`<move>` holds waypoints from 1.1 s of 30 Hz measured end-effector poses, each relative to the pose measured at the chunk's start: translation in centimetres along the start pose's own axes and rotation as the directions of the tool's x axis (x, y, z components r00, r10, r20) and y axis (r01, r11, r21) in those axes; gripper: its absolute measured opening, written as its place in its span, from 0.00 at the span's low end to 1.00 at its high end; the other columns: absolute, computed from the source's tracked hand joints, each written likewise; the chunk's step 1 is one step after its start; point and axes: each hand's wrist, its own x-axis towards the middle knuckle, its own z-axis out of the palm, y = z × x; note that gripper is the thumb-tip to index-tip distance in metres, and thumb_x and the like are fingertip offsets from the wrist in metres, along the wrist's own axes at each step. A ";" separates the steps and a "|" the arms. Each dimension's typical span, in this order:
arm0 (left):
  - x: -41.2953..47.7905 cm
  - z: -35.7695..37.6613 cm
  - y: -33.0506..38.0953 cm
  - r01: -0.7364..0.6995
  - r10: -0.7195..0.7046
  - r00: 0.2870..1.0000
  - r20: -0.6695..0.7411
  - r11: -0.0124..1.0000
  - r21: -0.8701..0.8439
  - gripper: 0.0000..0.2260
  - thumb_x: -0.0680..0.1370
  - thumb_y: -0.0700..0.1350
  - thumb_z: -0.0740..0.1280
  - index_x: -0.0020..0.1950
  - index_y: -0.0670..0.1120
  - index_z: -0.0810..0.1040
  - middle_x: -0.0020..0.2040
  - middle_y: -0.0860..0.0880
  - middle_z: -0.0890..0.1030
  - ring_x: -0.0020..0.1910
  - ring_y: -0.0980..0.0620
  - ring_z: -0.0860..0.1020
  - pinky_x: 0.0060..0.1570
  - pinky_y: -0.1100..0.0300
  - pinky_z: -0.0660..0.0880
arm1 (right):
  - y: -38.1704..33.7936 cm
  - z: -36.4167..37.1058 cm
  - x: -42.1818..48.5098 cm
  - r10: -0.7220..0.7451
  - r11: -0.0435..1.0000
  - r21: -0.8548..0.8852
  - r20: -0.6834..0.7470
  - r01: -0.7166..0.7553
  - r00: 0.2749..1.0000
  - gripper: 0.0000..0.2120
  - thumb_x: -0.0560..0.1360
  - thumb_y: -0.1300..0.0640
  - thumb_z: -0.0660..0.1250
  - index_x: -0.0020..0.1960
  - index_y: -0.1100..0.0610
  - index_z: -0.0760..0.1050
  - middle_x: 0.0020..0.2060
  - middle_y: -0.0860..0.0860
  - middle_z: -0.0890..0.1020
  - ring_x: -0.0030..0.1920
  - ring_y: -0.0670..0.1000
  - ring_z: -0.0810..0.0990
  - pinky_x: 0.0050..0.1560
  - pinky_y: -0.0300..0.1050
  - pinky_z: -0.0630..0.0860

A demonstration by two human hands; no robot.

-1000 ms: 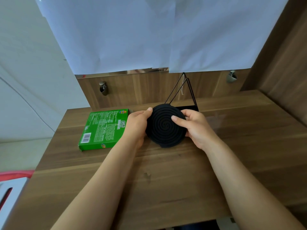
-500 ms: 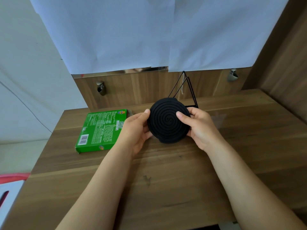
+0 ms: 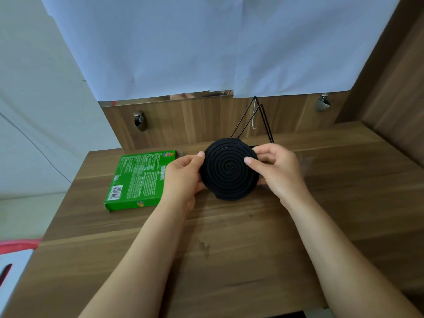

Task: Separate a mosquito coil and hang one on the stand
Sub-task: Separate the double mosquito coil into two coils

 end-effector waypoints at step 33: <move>-1.0 0.6 0.0 -0.052 0.045 0.995 0.089 0.995 0.085 0.16 0.68 0.32 0.76 0.54 0.41 0.80 0.51 0.40 0.85 0.50 0.41 0.85 0.55 0.44 0.80 | -0.7 0.5 -0.4 0.145 0.989 0.002 0.089 -0.146 0.985 0.14 0.69 0.59 0.77 0.50 0.53 0.75 0.44 0.50 0.87 0.43 0.48 0.86 0.39 0.47 0.84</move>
